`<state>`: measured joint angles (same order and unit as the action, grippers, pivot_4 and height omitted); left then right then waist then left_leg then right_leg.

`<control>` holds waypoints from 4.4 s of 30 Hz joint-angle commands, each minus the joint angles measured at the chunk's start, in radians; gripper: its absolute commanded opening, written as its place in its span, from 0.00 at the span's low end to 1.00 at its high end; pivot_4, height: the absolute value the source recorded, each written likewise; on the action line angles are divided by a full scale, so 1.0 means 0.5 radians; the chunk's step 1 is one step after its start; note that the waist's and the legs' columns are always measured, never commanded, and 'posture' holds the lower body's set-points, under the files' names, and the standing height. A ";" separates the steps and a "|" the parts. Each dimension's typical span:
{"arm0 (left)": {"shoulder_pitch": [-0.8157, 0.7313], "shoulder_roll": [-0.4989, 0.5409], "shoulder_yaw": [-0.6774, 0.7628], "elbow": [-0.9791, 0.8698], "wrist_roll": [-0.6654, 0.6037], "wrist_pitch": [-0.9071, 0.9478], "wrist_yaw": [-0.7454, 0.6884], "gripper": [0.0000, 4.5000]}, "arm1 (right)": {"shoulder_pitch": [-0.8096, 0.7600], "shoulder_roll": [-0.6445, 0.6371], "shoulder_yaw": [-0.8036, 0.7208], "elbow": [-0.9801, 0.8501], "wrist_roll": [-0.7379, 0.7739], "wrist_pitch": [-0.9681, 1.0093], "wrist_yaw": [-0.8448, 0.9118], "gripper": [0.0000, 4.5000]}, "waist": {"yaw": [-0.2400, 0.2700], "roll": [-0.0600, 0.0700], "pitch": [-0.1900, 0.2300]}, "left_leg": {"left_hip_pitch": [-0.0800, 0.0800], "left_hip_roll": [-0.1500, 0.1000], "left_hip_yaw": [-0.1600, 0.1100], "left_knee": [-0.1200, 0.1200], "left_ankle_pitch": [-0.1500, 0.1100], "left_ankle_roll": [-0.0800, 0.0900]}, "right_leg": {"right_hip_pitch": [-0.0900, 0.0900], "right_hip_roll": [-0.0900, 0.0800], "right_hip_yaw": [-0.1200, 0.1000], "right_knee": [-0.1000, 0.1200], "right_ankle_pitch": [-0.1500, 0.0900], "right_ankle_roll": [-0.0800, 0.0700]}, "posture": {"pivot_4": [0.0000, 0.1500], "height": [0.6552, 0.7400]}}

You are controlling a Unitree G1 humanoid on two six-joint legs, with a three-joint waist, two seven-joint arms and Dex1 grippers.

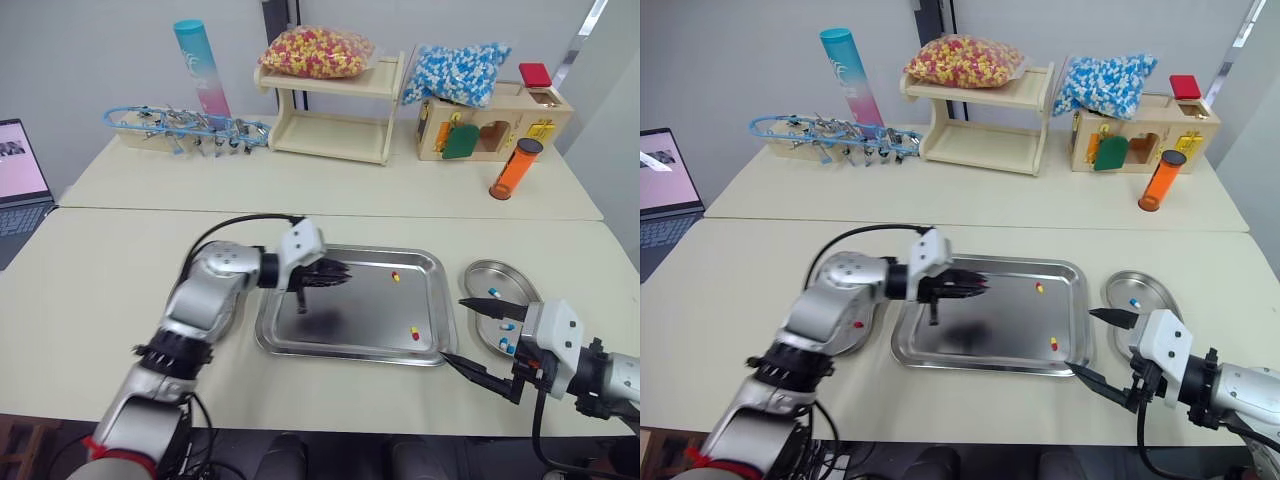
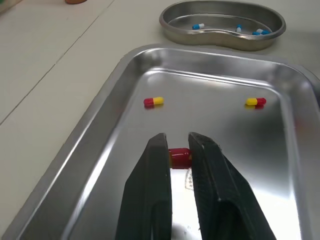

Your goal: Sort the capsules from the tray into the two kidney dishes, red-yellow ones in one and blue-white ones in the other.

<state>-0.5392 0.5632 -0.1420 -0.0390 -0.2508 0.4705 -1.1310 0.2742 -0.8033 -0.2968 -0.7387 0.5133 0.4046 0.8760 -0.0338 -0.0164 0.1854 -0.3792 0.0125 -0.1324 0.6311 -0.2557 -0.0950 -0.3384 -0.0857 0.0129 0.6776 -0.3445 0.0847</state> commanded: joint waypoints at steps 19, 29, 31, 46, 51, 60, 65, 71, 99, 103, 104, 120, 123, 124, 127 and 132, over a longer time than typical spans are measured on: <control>0.722 0.367 0.957 -0.177 -0.249 0.413 0.670 0.05 | -0.566 -0.188 0.305 -0.051 0.347 0.229 0.195 1.00 | 0.009 -0.003 0.002 | -0.003 0.001 -0.001 -0.001 0.000 0.000 | -0.006 0.000 -0.001 0.001 0.000 0.000 | 1.00 1.00; 0.811 0.411 1.137 -0.229 -0.426 0.470 0.688 0.69 | -0.587 -0.182 0.333 0.015 0.306 0.189 0.229 1.00 | 0.004 -0.003 0.002 | -0.004 0.001 0.001 -0.002 0.000 0.000 | -0.008 0.000 0.001 0.003 0.000 -0.001 | 1.00 1.00; 0.824 0.404 1.207 -0.254 -0.489 0.485 0.680 0.84 | -0.591 -0.175 0.344 0.022 0.295 0.178 0.227 1.00 | 0.004 -0.003 0.002 | -0.003 0.001 0.000 -0.002 0.000 0.000 | -0.008 0.000 0.000 0.003 0.000 -0.001 | 1.00 1.00; 1.139 0.458 1.679 -0.192 -0.533 0.214 0.710 0.98 | -0.538 -0.102 0.307 0.082 0.167 0.059 0.178 1.00 | 0.004 -0.003 0.002 | -0.003 0.001 0.002 -0.002 0.000 0.000 | -0.009 0.000 0.002 0.003 0.000 -0.001 | 1.00 1.00; 1.267 0.369 1.744 -0.121 -0.472 0.015 0.796 0.98 | -0.326 -0.135 0.024 0.121 0.098 -0.018 0.192 1.00 | 0.009 -0.003 0.002 | -0.004 0.001 0.002 -0.002 0.000 0.000 | -0.009 -0.001 0.002 0.002 0.000 -0.001 | 1.00 1.00; 1.481 0.288 1.799 0.117 -0.389 -0.267 0.855 0.99 | 0.239 -0.091 -0.531 0.331 -0.105 -0.340 0.381 1.00 | 0.010 -0.004 0.001 | -0.003 0.001 0.003 -0.003 0.000 0.000 | -0.008 -0.001 0.003 0.002 0.000 -0.001 | 1.00 1.00; 1.609 0.275 1.810 0.196 -0.397 -0.370 0.827 0.99 | 0.421 -0.042 -0.656 0.497 -0.175 -0.478 0.434 1.00 | 0.005 -0.005 0.000 | 0.000 0.001 0.006 -0.004 -0.001 0.000 | -0.007 -0.001 0.005 0.002 0.000 -0.001 | 1.00 1.00; 1.681 0.292 1.838 0.188 -0.442 -0.393 0.840 0.99 | 0.445 -0.027 -0.618 0.470 -0.188 -0.464 0.406 1.00 | 0.005 -0.006 0.000 | -0.001 0.001 0.005 -0.004 0.000 0.000 | -0.007 -0.001 0.005 0.002 0.000 -0.001 | 1.00 1.00; 1.738 0.510 1.580 -0.456 -0.616 -0.220 0.297 0.99 | 0.366 -0.024 -0.459 0.393 -0.177 -0.389 0.392 1.00 | 0.008 -0.007 -0.001 | -0.001 0.001 0.006 -0.004 -0.001 0.000 | -0.007 -0.001 0.005 0.002 0.000 -0.001 | 1.00 1.00; 1.634 0.606 1.429 -0.603 -0.691 -0.080 0.237 0.99 | 0.362 -0.031 -0.430 0.393 -0.189 -0.412 0.402 1.00 | 0.008 -0.007 -0.001 | -0.001 0.001 0.006 -0.004 -0.001 0.000 | -0.006 -0.001 0.005 0.002 0.000 -0.001 | 1.00 1.00; 1.584 0.630 1.381 -0.643 -0.719 -0.032 0.234 0.99 | 0.362 -0.035 -0.418 0.387 -0.192 -0.416 0.406 1.00 | 0.008 -0.007 -0.001 | -0.001 0.001 0.006 -0.004 -0.001 0.000 | -0.006 -0.001 0.004 0.002 0.000 -0.001 | 1.00 1.00; 0.847 0.683 0.618 -0.919 -0.902 0.227 0.096 0.99 | 0.316 -0.035 -0.321 0.262 -0.168 -0.352 0.339 1.00 | 0.007 -0.005 0.000 | -0.001 0.001 0.006 -0.003 0.000 0.000 | -0.006 0.000 0.005 0.002 0.000 -0.001 | 1.00 1.00; 0.727 0.640 0.487 -0.897 -0.887 0.195 0.044 0.91 | 0.318 -0.030 -0.315 0.293 -0.173 -0.382 0.353 1.00 | 0.006 -0.005 0.000 | -0.001 0.001 0.006 -0.003 0.000 0.000 | -0.006 0.000 0.005 0.002 0.000 -0.001 | 1.00 1.00; 0.677 0.616 0.433 -0.882 -0.874 0.178 0.022 0.87 | 0.319 -0.027 -0.313 0.303 -0.173 -0.391 0.357 1.00 | 0.007 -0.005 0.000 | -0.001 0.001 0.006 -0.003 0.000 0.000 | -0.006 0.000 0.005 0.002 0.000 -0.001 | 1.00 1.00; 0.534 0.536 0.264 -0.822 -0.796 0.117 -0.030 0.65 | 0.320 -0.022 -0.297 0.319 -0.179 -0.412 0.366 1.00 | 0.009 -0.005 0.000 | -0.001 0.001 0.006 -0.002 0.000 0.000 | -0.005 0.000 0.004 0.002 0.000 -0.001 | 1.00 1.00; 0.290 0.362 -0.004 -0.657 -0.645 -0.009 -0.140 0.59 | 0.319 -0.018 -0.270 0.319 -0.178 -0.423 0.369 1.00 | 0.009 -0.005 0.000 | -0.001 0.001 0.006 -0.002 0.000 0.000 | -0.005 0.000 0.004 0.002 0.000 -0.001 | 1.00 1.00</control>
<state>-0.3769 0.7485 -0.1315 -0.3727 -0.5900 0.4928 -1.1834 0.4331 -0.8136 -0.4204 -0.5649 0.4159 0.2062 1.0621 -0.0292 -0.0189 0.1853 -0.3799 0.0129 -0.1294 0.6301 -0.2558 -0.0949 -0.3408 -0.0858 0.0149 0.6784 -0.3446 0.0841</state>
